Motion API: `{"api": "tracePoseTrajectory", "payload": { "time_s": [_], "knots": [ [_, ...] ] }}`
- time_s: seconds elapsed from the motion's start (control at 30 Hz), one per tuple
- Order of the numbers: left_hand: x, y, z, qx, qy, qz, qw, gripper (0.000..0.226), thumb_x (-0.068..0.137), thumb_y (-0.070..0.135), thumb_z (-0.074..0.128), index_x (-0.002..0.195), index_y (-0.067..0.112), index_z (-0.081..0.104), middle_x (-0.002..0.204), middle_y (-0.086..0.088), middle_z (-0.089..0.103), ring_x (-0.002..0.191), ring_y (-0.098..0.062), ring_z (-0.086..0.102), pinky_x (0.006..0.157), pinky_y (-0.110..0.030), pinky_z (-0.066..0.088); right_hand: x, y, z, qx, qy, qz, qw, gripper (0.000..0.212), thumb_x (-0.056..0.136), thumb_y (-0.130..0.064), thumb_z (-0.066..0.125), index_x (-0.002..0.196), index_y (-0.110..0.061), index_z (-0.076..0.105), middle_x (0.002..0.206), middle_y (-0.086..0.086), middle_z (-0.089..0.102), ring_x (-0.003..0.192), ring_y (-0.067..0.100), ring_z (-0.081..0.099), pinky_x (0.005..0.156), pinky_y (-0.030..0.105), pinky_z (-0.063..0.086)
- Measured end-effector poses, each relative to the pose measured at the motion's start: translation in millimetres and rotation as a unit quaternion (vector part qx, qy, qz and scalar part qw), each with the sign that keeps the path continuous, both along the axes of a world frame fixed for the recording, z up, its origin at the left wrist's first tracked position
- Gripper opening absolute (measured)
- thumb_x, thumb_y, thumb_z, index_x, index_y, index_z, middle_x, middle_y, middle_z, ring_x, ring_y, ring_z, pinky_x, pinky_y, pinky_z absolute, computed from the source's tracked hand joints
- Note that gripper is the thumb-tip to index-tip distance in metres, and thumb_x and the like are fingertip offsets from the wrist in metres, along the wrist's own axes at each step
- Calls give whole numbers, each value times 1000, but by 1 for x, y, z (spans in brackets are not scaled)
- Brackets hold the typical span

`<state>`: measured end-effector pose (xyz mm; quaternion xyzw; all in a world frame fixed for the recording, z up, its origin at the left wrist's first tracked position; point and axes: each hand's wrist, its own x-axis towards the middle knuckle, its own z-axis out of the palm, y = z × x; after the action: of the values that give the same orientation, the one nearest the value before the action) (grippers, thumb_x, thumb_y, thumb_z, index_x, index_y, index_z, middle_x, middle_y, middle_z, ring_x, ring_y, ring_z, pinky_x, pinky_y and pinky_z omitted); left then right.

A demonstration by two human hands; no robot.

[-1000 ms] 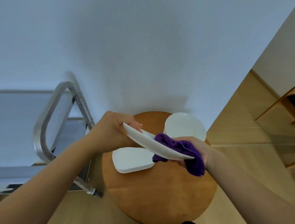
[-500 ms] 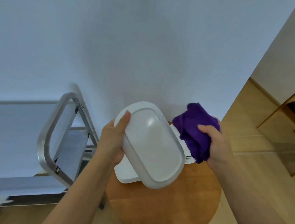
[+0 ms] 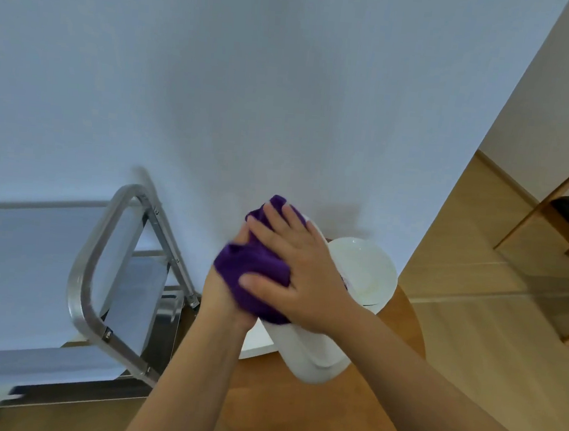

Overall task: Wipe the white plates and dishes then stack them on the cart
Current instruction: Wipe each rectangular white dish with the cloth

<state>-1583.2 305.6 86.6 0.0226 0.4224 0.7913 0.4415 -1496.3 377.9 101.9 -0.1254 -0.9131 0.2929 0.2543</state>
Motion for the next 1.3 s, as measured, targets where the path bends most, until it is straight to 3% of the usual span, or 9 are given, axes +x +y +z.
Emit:
{"api": "tracePoseTrajectory", "payload": {
  "time_s": [0.13, 0.27, 0.43, 0.67, 0.87, 0.97, 1.07, 1.13, 1.3],
  "knots": [
    [-14, -3, 8, -5, -26, -22, 999, 58, 85, 54, 52, 115, 6, 64, 108, -17, 70, 99, -31, 68, 84, -44, 54, 24, -3, -33, 30, -17, 66, 997, 81, 80, -59, 56, 147, -28, 24, 152, -19, 11, 143, -2, -1, 115, 19, -6],
    [-28, -6, 14, 44, 20, 44, 998, 40, 93, 37, 53, 79, 10, 78, 89, -12, 74, 79, -24, 72, 58, -36, 58, 52, 0, -68, 28, 9, 18, 999, 59, 89, -37, 53, 141, -21, 32, 149, -9, 29, 143, 1, 11, 117, 22, 10],
    [-26, -4, 12, -27, 65, 65, 995, 28, 89, 37, 58, 97, 12, 67, 90, -6, 75, 82, -19, 72, 66, -34, 56, 61, -6, -79, -18, 83, -73, 994, 50, 87, -25, 55, 135, -16, 43, 145, 0, 39, 142, 8, 21, 117, 31, 16],
    [-22, -4, 1, -28, 67, 17, 997, 53, 77, 44, 60, 117, 9, 62, 108, -11, 71, 99, -26, 68, 81, -41, 54, 51, 14, -53, -283, 49, -153, 945, 43, 96, -25, 51, 130, -47, 37, 141, -23, 38, 132, 2, 34, 109, 39, 37],
    [15, 1, -18, -92, 198, -11, 976, 35, 91, 45, 49, 81, 22, 74, 77, 0, 72, 69, -12, 67, 59, -24, 53, 12, 14, -33, -215, 61, -222, 949, 43, 97, -32, 47, 139, -26, 42, 138, -7, 47, 126, 10, 42, 106, 31, 39],
    [16, 0, -20, -124, 396, 57, 908, 46, 90, 49, 47, 61, 14, 57, 55, 9, 53, 52, -2, 48, 51, -14, 42, 8, 12, -31, -361, 64, -223, 903, 22, 97, -37, 45, 114, -32, 58, 112, -5, 65, 109, 16, 59, 91, 30, 50],
    [22, 0, -31, -133, 635, 47, 760, 43, 93, 43, 46, 64, 16, 60, 53, 10, 52, 49, -1, 43, 48, -12, 39, 11, 9, -30, -643, 57, -189, 740, 59, 72, -70, 53, 99, -20, 66, 87, 6, 73, 89, 26, 69, 73, 36, 58],
    [22, -2, -42, -124, 733, 43, 668, 32, 93, 32, 51, 78, 9, 68, 63, 5, 62, 58, 6, 46, 56, 0, 39, 11, 7, -36, -697, 52, -164, 696, 74, 50, -71, 64, 100, -17, 64, 88, 9, 72, 88, 28, 68, 67, 37, 58],
    [11, -15, -59, -153, 731, -138, 650, 50, 94, 48, 32, 121, 20, 63, 112, 8, 69, 102, -3, 59, 78, 5, 32, 17, 27, -48, -680, -8, -212, 702, 40, 65, -26, 74, 99, -12, 59, 81, 10, 65, 73, 24, 61, 59, 32, 52]
  ]
}}
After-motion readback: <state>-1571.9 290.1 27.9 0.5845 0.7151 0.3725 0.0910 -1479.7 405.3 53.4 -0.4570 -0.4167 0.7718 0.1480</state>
